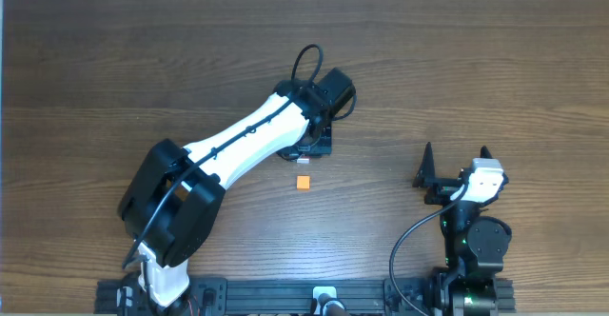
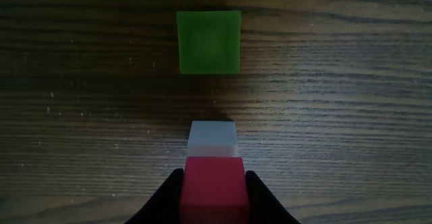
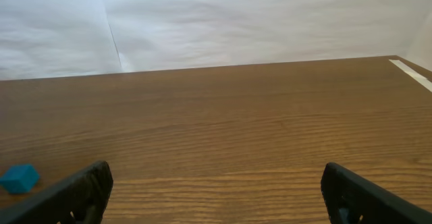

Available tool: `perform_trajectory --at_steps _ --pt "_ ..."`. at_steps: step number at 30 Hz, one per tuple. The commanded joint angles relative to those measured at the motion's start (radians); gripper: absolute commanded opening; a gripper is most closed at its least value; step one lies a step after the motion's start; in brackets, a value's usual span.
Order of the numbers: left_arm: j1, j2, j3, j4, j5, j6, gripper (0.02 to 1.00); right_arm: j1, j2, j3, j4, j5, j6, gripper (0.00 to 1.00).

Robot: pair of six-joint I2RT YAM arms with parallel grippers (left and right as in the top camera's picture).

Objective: Stack Cubes

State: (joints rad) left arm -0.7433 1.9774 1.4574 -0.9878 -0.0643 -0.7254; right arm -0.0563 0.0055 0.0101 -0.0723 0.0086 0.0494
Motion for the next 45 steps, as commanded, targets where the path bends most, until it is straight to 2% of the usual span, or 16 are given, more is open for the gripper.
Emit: perform_trajectory --at_steps 1,45 --pt "0.015 0.019 0.014 -0.011 -0.016 0.006 0.040 -0.001 0.003 -0.005 -0.003 -0.001 0.005 0.993" --pt "0.016 0.035 0.000 0.015 0.007 -0.015 0.042 -0.001 0.003 -0.005 -0.003 -0.001 0.005 0.991"
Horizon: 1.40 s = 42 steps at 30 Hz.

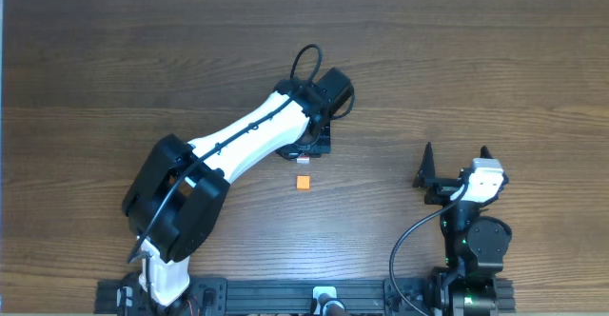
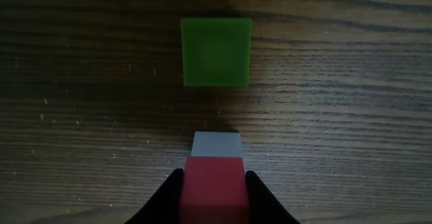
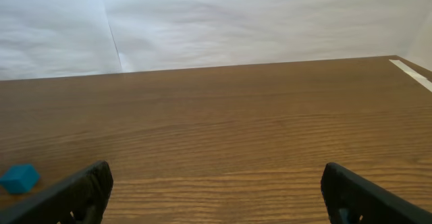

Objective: Stack Cubes

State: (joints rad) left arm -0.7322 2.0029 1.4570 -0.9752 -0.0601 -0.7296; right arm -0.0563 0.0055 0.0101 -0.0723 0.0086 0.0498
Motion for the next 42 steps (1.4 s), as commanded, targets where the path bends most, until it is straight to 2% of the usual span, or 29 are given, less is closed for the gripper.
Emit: perform_trajectory --at_steps 1,7,12,21,24,28,30,37,42 --pt "0.005 0.010 0.000 0.003 0.003 -0.011 0.053 -0.001 0.003 -0.005 -0.003 -0.001 0.005 0.993" --pt "0.005 0.010 0.000 0.002 0.003 -0.011 0.165 -0.001 0.003 -0.005 -0.003 -0.001 0.005 0.993" --pt "0.005 0.010 0.000 0.002 0.003 -0.011 0.323 -0.001 0.003 -0.005 -0.003 -0.001 0.005 0.993" --pt "0.005 0.010 0.000 0.002 0.003 -0.011 0.386 -0.001 0.003 -0.005 -0.003 -0.001 0.005 0.993" --pt "0.005 0.010 0.000 -0.001 0.003 -0.011 0.485 -0.001 0.003 -0.005 -0.003 -0.001 0.005 0.993" --pt "0.005 0.008 0.000 -0.004 0.003 -0.011 0.695 -0.001 0.003 -0.005 -0.003 -0.001 0.005 0.991" --pt "0.005 -0.002 0.000 -0.009 0.004 -0.010 0.741 -0.001 0.003 -0.005 -0.003 -0.001 0.005 0.991" --pt "0.002 -0.059 0.000 -0.063 0.019 -0.011 0.776 -0.001 0.003 -0.005 -0.003 -0.001 0.005 0.993" --pt "-0.041 -0.100 0.000 -0.124 0.068 -0.015 0.836 -0.001 0.003 -0.005 -0.003 -0.001 0.005 0.993"
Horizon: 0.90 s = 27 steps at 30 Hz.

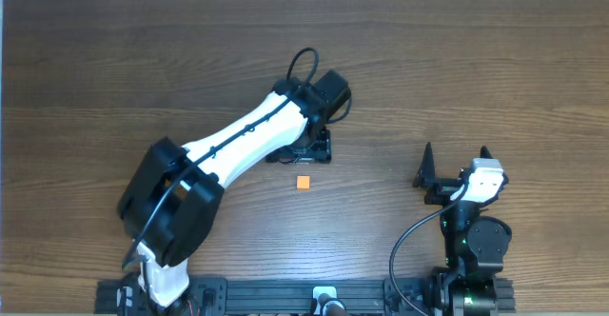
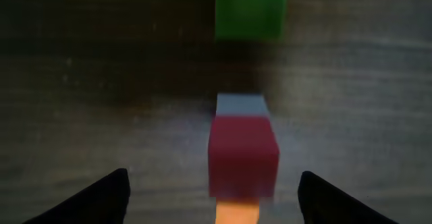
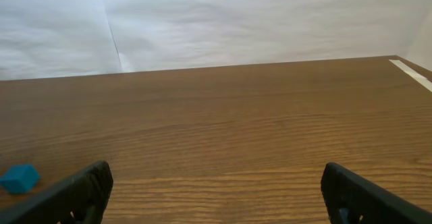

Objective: Stack Cubes

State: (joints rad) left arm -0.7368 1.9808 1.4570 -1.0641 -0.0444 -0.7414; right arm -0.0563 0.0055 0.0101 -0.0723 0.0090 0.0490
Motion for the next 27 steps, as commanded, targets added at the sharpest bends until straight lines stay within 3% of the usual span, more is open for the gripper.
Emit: perform_trajectory --at_steps 1,9,27 --pt "-0.045 -0.080 0.000 -0.044 0.052 -0.014 0.840 -0.001 0.003 -0.005 -0.003 -0.001 0.006 0.993" --pt "-0.097 -0.081 -0.072 -0.043 0.055 -0.079 0.822 -0.001 0.003 -0.005 -0.003 -0.001 0.006 0.993" --pt "-0.097 -0.080 -0.199 0.111 0.096 -0.072 0.698 -0.001 0.003 -0.005 -0.003 -0.001 0.006 0.991"
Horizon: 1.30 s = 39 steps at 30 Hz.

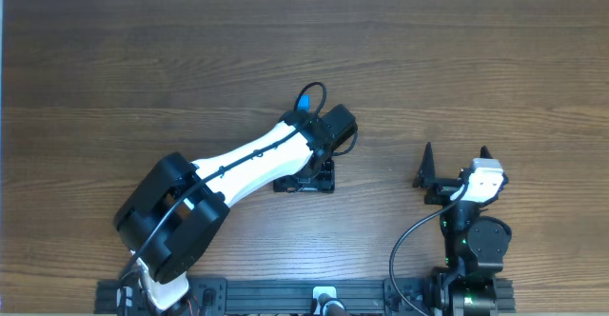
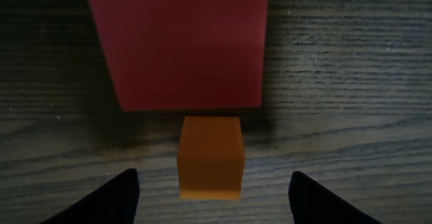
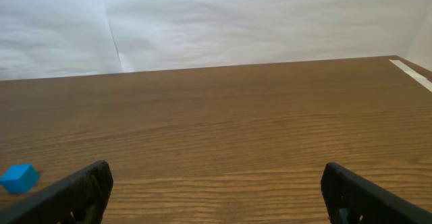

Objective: Stack Cubes

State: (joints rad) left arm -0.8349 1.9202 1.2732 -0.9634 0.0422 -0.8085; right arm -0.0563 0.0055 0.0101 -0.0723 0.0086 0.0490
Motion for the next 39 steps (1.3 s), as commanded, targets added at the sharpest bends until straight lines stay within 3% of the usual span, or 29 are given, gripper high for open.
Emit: perform_trajectory --at_steps 1,15,27,34,39 --pt "0.001 -0.019 -0.016 0.013 0.009 -0.003 0.698 -0.001 0.003 -0.005 -0.003 -0.001 0.006 0.993" --pt "0.003 -0.019 -0.053 0.059 -0.002 -0.003 0.689 -0.001 0.003 -0.005 -0.003 -0.001 0.006 0.993" --pt "0.013 -0.019 -0.053 0.059 -0.021 -0.003 0.367 -0.001 0.003 -0.005 -0.003 -0.001 0.006 0.991" --pt "0.013 -0.019 -0.053 0.059 -0.040 -0.003 0.338 -0.001 0.003 -0.005 -0.003 -0.001 0.006 0.991" --pt "0.013 -0.019 -0.053 0.059 -0.040 -0.003 0.222 -0.001 0.003 -0.005 -0.003 -0.001 0.006 0.993"
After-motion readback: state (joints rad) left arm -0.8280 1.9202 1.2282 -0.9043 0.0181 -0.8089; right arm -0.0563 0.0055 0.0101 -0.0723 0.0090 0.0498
